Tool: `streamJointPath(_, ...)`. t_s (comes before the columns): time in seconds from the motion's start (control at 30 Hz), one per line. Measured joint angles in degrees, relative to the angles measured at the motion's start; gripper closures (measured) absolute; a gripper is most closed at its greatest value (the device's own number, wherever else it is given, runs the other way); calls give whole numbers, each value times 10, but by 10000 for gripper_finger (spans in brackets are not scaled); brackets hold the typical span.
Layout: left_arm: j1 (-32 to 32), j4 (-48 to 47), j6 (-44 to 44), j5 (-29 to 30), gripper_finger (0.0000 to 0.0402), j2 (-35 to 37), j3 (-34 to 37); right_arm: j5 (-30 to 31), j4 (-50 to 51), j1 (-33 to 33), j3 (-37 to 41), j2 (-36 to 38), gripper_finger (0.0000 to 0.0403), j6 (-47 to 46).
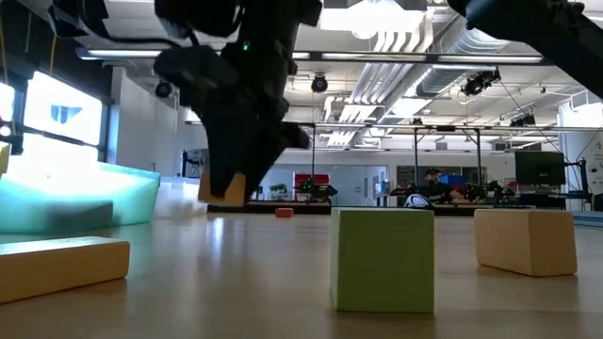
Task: Sort & place blocks by color
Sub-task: Put the yellow cube block into the yellow bin
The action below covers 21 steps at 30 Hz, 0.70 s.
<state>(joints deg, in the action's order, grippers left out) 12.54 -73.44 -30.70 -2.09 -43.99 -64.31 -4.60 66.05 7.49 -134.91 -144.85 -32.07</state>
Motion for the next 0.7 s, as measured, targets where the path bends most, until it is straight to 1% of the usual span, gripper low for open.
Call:
streamJointPath(0.2, 0, 0, 10, 8, 249, -9, 0, 28, -2, -7, 0, 42, 301, 21)
streamJointPath(0.4, 0, 0, 39, 20, 244, -28, 0, 31, -5, -31, 0, 81, 301, 65)
streamJointPath(0.53, 0, 0, 34, 33, 225, -41, 1, 30, -5, -52, 0, 108, 301, 107)
streamJointPath(0.7, 4, -1, -1, 59, 194, -59, 1, 30, 7, -81, 0, 138, 301, 163)
